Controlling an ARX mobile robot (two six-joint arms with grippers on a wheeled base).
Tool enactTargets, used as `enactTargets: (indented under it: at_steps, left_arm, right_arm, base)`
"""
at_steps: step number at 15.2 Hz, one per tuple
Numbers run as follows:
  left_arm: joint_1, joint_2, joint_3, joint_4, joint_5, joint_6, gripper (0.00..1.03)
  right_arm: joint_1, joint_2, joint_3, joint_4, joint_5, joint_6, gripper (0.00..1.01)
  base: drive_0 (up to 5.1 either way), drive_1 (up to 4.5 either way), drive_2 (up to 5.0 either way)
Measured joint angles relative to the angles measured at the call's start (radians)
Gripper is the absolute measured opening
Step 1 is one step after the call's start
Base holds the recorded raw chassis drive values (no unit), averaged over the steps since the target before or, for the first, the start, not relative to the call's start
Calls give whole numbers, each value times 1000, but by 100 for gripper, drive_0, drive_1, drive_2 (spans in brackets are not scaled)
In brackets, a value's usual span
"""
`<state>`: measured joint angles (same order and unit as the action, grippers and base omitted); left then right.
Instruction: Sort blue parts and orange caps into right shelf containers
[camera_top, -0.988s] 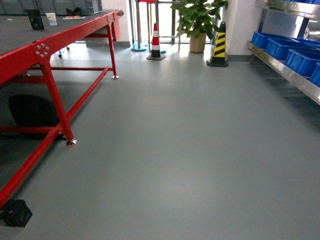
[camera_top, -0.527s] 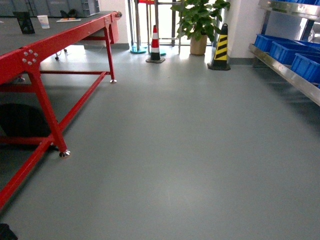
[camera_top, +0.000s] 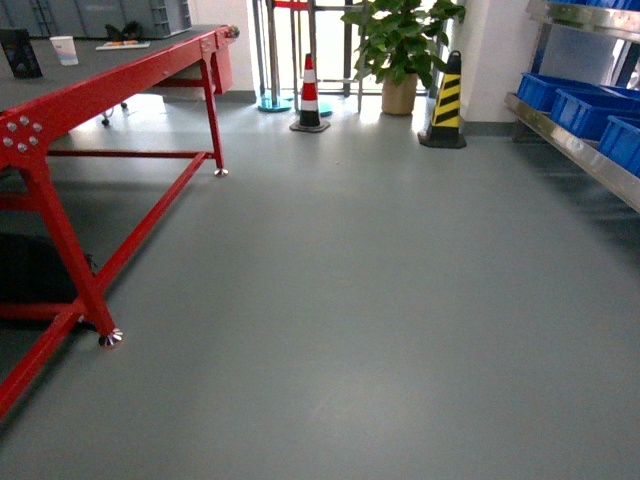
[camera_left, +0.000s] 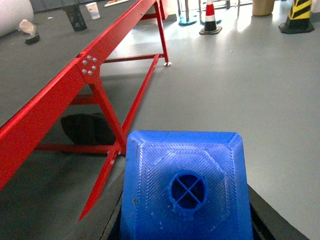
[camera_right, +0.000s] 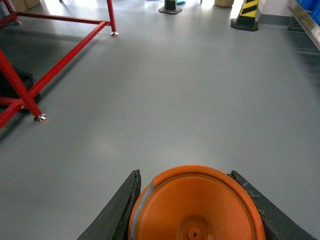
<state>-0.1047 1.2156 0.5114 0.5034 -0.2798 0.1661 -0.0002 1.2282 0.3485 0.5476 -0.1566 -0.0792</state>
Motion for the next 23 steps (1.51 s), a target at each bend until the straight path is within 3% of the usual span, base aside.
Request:
enactTargets:
  at_steps: [15, 23]
  left_arm:
    - [2, -1, 0, -1, 0, 0, 44]
    - [2, 0, 0, -1, -1, 0, 44]
  right_arm:
    - [0, 0, 0, 3, 0, 0, 44]
    - [6, 0, 3, 0, 0, 0, 44]
  base:
    - [-6, 408, -419]
    - [-169, -169, -169]
